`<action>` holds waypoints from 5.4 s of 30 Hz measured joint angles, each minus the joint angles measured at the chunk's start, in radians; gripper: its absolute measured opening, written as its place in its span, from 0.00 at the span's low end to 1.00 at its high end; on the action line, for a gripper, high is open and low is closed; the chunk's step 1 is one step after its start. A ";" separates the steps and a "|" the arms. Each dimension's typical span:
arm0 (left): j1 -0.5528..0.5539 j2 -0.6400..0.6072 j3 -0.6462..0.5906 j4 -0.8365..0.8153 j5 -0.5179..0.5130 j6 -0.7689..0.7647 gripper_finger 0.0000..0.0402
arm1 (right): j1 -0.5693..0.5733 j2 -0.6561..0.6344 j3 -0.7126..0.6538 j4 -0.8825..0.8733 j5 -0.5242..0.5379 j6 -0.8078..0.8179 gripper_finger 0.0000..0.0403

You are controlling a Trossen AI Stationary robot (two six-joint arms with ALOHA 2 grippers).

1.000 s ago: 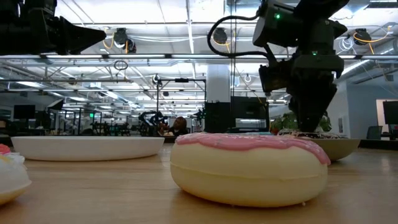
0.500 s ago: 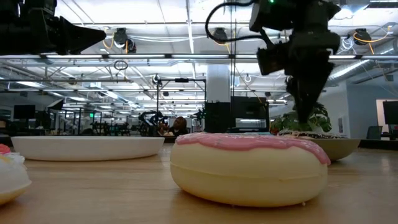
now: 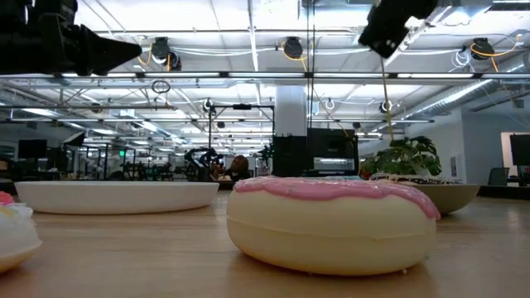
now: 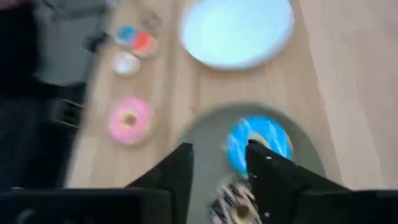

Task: Pick & Place donuts
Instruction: Put the big pink donut into the gray plate

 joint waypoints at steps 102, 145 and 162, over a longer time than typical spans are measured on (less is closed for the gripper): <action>0.000 0.000 0.000 -0.016 -0.090 -0.051 0.12 | 0.176 -0.639 -1.014 1.031 0.314 -0.290 0.00; 0.000 0.000 0.000 0.061 -0.090 0.024 0.12 | 0.253 0.518 0.286 0.279 0.410 -0.055 0.00; 0.000 0.000 0.000 0.054 -0.089 -0.002 0.12 | 0.267 0.823 0.597 0.034 0.205 -0.052 0.15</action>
